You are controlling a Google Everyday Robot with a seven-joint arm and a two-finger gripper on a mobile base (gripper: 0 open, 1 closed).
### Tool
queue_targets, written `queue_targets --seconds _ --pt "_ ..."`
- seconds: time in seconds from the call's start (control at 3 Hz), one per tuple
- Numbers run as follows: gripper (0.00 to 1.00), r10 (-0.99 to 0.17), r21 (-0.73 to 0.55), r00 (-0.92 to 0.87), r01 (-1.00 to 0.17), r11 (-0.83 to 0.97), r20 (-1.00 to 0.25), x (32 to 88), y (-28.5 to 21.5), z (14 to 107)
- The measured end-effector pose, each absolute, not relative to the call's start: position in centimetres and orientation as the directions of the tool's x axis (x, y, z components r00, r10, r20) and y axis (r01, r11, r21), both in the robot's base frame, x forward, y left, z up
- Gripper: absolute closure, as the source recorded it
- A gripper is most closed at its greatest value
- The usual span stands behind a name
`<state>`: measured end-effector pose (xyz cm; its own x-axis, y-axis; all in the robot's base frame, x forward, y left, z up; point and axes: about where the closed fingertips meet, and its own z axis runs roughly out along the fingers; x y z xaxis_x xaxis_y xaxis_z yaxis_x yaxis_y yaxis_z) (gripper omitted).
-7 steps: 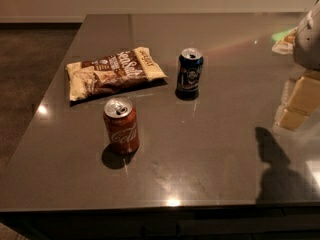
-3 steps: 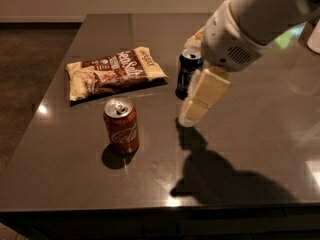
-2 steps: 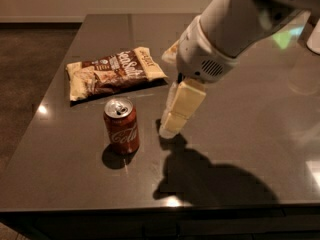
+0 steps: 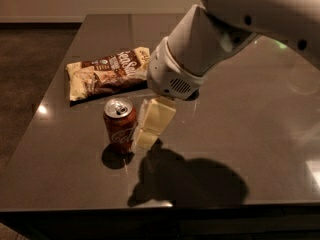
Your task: Move coke can near pepsi can
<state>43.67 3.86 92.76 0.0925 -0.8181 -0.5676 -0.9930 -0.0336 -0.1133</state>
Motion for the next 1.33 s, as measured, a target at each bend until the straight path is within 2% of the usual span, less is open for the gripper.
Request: queue_targets --seconds 0.67,1.0,1.33 --pt "0.0 -0.79 -0.096 0.088 -0.995 -0.037 -0.607 43.4 6.8 91.2" --pt "0.18 -0.787 -0.085 0.073 -0.996 -0.026 -0.613 43.6 7.3 90.5" --pt "0.49 -0.773 -0.07 0.053 -0.998 -0.011 -0.632 44.0 7.2 90.6"
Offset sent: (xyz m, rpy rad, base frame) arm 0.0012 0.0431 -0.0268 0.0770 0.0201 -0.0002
